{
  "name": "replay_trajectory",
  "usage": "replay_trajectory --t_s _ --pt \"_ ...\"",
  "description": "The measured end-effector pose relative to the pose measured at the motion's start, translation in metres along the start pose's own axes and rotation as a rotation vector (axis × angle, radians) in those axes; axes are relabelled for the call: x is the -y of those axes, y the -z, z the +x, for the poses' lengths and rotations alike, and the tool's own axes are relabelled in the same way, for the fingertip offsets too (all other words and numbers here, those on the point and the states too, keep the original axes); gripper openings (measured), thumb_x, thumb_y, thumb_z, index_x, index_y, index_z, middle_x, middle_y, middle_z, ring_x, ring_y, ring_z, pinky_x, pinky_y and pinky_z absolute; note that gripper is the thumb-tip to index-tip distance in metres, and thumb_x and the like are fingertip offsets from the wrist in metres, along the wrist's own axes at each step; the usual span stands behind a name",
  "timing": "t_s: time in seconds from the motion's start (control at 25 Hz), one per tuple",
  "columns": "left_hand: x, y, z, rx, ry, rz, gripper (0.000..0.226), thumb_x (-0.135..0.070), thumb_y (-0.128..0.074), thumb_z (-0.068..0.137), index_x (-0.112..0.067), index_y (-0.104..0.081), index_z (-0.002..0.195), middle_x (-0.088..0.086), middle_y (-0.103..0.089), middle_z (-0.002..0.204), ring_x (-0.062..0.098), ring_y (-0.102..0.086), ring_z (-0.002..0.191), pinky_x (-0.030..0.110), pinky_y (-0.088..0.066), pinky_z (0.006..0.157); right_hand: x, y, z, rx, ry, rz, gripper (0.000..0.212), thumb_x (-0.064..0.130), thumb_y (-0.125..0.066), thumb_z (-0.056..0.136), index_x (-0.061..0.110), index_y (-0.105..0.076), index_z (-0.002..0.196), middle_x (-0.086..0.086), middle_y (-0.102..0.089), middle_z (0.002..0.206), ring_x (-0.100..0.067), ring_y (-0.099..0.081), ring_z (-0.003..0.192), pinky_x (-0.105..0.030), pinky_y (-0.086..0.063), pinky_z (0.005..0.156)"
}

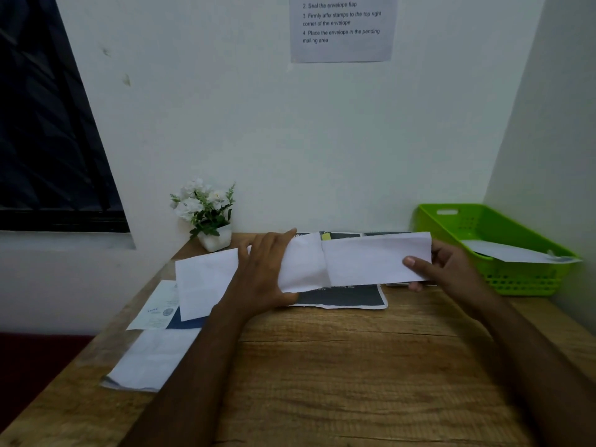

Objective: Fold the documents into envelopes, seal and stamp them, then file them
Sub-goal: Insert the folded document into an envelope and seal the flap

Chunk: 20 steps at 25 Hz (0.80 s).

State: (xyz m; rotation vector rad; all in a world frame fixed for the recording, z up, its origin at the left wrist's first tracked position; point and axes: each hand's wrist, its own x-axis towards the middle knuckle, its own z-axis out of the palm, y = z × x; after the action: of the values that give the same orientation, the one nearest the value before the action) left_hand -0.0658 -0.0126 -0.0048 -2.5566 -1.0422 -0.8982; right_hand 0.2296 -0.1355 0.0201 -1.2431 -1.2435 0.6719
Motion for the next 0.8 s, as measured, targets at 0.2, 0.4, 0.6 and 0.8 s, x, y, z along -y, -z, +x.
replay_trajectory --t_s 0.2,0.4,0.6,0.8 --pt "-0.013 -0.005 0.002 0.057 -0.058 -0.002 0.101 -0.057 -0.067 0.058 -0.021 -0.027 0.143 0.004 -0.042 0.136 0.021 -0.037 0.124 0.043 -0.019 0.106 -0.007 -0.008 0.001 0.079 -0.019 -0.032 0.023 0.007 -0.058 0.09 0.01 -0.061 0.113 -0.006 -0.072 0.091 -0.023 -0.066 0.058 -0.03 -0.058 0.053" --pt "-0.012 -0.001 0.002 0.027 -0.035 -0.03 0.097 -0.055 -0.066 0.058 -0.021 -0.03 0.141 0.003 -0.044 0.133 0.02 -0.039 0.122 0.04 -0.021 0.103 -0.013 -0.008 0.006 0.062 -0.068 -0.048 0.025 0.021 -0.041 0.1 0.024 -0.06 0.117 -0.001 -0.067 0.101 -0.019 -0.065 0.077 -0.03 -0.053 0.056" --pt "-0.006 -0.001 0.001 -0.012 -0.007 -0.036 0.096 -0.051 -0.069 0.058 -0.023 -0.03 0.141 0.0 -0.044 0.131 0.018 -0.038 0.12 0.038 -0.021 0.1 -0.013 0.001 0.012 -0.042 -0.04 -0.006 0.017 0.008 -0.046 0.097 0.008 -0.063 0.103 -0.01 -0.068 0.085 -0.01 -0.062 0.054 -0.02 -0.047 0.045" --pt "-0.01 -0.001 0.002 0.016 -0.021 -0.038 0.098 -0.053 -0.067 0.057 -0.022 -0.029 0.141 0.002 -0.043 0.132 0.019 -0.037 0.121 0.039 -0.021 0.101 -0.013 0.001 0.01 -0.012 -0.006 0.012 0.009 0.001 -0.059 0.088 0.007 -0.065 0.092 0.0 -0.071 0.069 -0.009 -0.064 0.053 -0.016 -0.049 0.048"
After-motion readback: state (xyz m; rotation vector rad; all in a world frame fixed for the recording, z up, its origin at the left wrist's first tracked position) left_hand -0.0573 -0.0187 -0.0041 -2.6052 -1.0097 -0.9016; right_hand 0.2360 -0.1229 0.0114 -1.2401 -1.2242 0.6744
